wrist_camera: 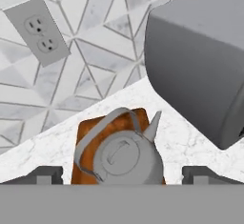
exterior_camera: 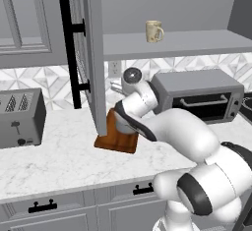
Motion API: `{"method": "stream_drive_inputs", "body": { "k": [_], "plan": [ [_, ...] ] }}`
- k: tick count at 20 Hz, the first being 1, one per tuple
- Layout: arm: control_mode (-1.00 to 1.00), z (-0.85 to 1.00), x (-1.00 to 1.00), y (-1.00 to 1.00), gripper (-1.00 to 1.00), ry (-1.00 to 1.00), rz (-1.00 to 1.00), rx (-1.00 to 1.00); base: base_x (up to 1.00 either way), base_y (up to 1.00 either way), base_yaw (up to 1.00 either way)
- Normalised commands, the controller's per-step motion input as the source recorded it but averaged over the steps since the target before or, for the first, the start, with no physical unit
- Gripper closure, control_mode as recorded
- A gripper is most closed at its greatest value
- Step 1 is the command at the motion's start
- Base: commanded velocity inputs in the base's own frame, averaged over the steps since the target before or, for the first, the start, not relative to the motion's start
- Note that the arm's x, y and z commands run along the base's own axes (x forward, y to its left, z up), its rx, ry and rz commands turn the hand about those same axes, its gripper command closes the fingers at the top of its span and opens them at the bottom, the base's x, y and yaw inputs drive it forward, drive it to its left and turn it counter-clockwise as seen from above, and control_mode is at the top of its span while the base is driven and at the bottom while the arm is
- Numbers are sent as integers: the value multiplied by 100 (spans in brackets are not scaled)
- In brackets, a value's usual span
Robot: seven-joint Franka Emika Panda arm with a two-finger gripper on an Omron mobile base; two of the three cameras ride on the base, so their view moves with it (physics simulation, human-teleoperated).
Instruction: Pick the kettle from the counter and place it on the tray. Then pick the mug from the cabinet and place it on the tray. Then close the cabinet doors.
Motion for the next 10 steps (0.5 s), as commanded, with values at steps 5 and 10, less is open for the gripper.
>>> {"method": "stream_drive_inputs", "body": {
  "k": [5,10],
  "plan": [
    [-100,49,-34,-39,-100,0,15,-20,0,0,0],
    [-100,59,-18,-36,-100,3,21,-17,0,0,0]
  ]
}}
